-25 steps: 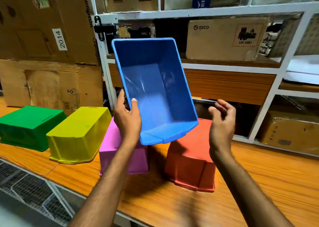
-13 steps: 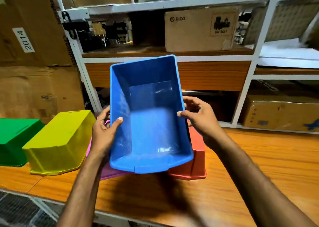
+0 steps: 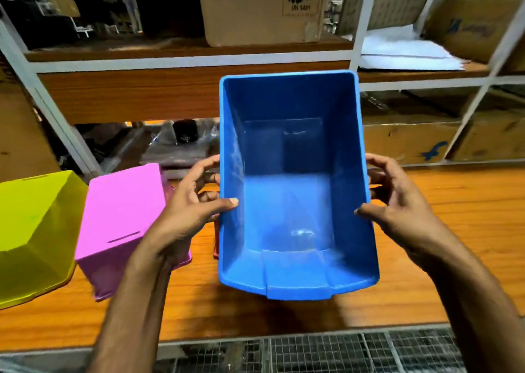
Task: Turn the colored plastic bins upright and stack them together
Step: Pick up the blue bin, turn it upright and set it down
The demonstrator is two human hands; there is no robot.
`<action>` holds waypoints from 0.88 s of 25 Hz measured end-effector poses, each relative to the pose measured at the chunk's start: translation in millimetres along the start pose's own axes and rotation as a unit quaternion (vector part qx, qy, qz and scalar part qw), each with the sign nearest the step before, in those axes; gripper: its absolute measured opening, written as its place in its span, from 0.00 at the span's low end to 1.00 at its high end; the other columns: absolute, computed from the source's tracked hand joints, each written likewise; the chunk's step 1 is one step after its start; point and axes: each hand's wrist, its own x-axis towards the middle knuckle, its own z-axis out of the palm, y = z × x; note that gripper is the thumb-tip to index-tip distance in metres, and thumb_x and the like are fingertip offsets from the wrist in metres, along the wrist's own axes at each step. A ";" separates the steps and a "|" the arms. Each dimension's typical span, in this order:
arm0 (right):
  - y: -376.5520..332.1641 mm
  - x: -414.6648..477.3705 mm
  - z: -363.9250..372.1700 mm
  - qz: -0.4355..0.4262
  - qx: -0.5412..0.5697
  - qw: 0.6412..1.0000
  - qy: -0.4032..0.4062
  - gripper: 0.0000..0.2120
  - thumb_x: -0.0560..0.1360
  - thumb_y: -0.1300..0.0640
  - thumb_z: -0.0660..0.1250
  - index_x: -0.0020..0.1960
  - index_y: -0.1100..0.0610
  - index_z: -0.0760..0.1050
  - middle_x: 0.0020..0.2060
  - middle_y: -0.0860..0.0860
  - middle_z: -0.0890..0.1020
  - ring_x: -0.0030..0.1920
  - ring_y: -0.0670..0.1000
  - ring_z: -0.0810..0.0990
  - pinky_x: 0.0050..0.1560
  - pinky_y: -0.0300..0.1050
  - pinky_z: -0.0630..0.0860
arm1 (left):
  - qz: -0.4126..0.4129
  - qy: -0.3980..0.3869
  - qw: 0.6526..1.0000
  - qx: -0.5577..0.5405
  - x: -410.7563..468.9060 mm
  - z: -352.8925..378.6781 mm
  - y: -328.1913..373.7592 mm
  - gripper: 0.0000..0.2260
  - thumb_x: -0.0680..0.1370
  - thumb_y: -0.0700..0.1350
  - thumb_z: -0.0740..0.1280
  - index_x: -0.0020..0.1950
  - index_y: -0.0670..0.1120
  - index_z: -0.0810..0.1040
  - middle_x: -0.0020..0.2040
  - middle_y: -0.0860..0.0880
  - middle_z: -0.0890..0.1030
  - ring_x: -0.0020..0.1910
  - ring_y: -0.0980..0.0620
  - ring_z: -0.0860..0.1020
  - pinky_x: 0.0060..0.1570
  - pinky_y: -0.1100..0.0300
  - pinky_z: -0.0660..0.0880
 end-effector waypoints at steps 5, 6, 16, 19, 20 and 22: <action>15.0 -54.9 -71.4 0.011 -0.022 0.989 0.147 0.36 0.59 0.66 0.68 0.61 0.36 0.75 0.58 0.62 0.78 0.51 0.54 0.75 0.50 0.53 0.76 | 0.063 -0.015 0.998 -0.010 -4.1 112.5 -13.8 0.30 0.72 0.23 0.67 0.59 0.56 0.76 0.47 0.54 0.81 0.39 0.60 0.77 0.38 0.70 0.75; 19.2 -69.3 -92.0 0.023 -0.028 0.985 0.169 0.36 0.59 0.67 0.68 0.61 0.39 0.76 0.58 0.64 0.78 0.50 0.54 0.75 0.49 0.52 0.76 | 0.065 -0.026 0.997 -0.012 -7.4 138.1 -15.2 0.30 0.72 0.22 0.66 0.59 0.57 0.76 0.47 0.54 0.81 0.39 0.59 0.77 0.37 0.70 0.75; 64.5 -229.4 -284.9 0.073 -0.105 0.918 0.375 0.35 0.63 0.76 0.67 0.63 0.47 0.74 0.46 0.49 0.76 0.38 0.42 0.71 0.40 0.33 0.73 | 0.123 -0.150 0.980 0.053 -73.5 390.1 -38.1 0.30 0.71 0.29 0.69 0.65 0.57 0.75 0.51 0.60 0.78 0.49 0.55 0.75 0.45 0.45 0.78; 85.7 -269.5 -348.0 0.070 -0.164 0.889 0.421 0.37 0.62 0.72 0.67 0.65 0.44 0.73 0.49 0.48 0.77 0.41 0.43 0.72 0.44 0.33 0.74 | 0.170 -0.152 0.972 0.054 -100.9 469.5 -44.9 0.31 0.72 0.31 0.70 0.67 0.60 0.74 0.53 0.59 0.78 0.49 0.55 0.75 0.42 0.49 0.77; 90.4 -279.8 -366.5 0.067 -0.176 0.881 0.434 0.37 0.63 0.73 0.67 0.65 0.43 0.73 0.51 0.49 0.78 0.42 0.44 0.73 0.44 0.33 0.74 | 0.177 -0.151 0.971 0.053 -108.4 492.5 -46.7 0.31 0.72 0.31 0.71 0.68 0.58 0.74 0.54 0.57 0.79 0.49 0.55 0.75 0.41 0.51 0.77; 94.6 -298.3 -405.3 0.061 -0.177 0.870 0.455 0.36 0.64 0.75 0.66 0.64 0.45 0.74 0.51 0.51 0.78 0.42 0.44 0.74 0.43 0.35 0.73 | 0.173 -0.152 0.972 0.044 -123.6 539.2 -46.7 0.31 0.73 0.32 0.72 0.70 0.56 0.73 0.56 0.53 0.79 0.49 0.56 0.75 0.41 0.54 0.76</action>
